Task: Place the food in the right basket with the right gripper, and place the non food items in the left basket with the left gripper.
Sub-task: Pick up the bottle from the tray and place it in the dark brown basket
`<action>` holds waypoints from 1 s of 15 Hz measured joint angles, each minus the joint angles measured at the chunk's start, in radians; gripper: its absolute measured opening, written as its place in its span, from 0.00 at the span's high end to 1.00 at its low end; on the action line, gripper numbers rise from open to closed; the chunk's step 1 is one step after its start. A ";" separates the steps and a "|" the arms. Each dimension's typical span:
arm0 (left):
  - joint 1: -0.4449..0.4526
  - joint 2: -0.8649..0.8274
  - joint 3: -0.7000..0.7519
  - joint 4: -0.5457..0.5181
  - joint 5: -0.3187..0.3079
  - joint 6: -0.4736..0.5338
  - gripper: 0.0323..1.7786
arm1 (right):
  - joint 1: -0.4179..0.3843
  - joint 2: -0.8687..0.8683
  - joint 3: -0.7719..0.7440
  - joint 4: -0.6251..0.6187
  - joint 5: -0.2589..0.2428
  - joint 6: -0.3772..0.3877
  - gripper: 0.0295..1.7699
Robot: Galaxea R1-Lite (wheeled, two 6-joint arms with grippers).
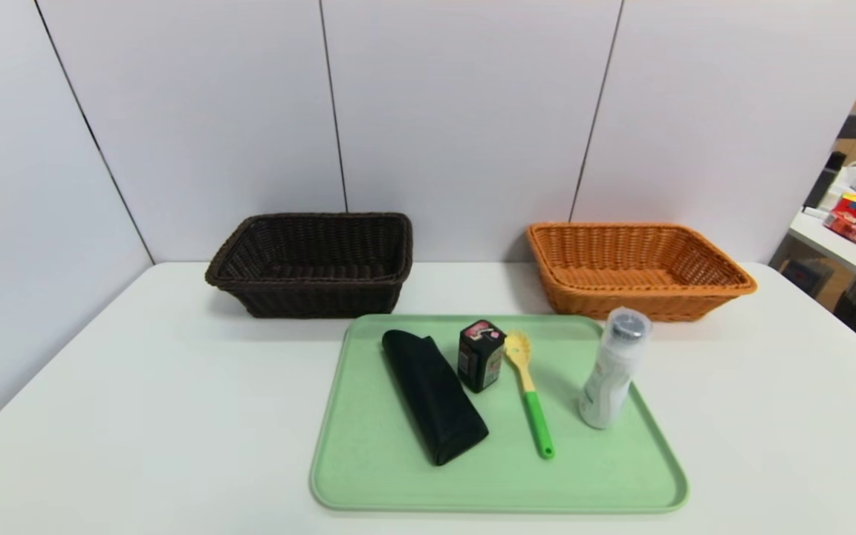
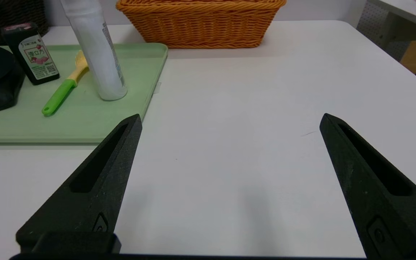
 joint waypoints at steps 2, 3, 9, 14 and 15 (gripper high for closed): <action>0.000 0.000 0.000 0.000 0.001 0.000 0.05 | 0.000 0.000 0.000 0.000 0.000 0.000 0.04; 0.000 0.000 0.000 0.000 0.000 0.000 0.05 | 0.000 0.000 0.000 0.000 0.000 0.000 0.04; 0.000 0.000 0.000 0.000 0.000 0.000 0.05 | 0.000 0.000 0.000 0.000 0.000 0.000 0.04; 0.000 0.000 0.000 0.002 0.000 0.008 0.05 | 0.000 0.000 0.000 0.000 0.000 0.000 0.04; 0.000 0.000 0.000 0.004 -0.002 0.028 0.05 | 0.000 0.000 0.000 0.000 0.000 0.001 0.04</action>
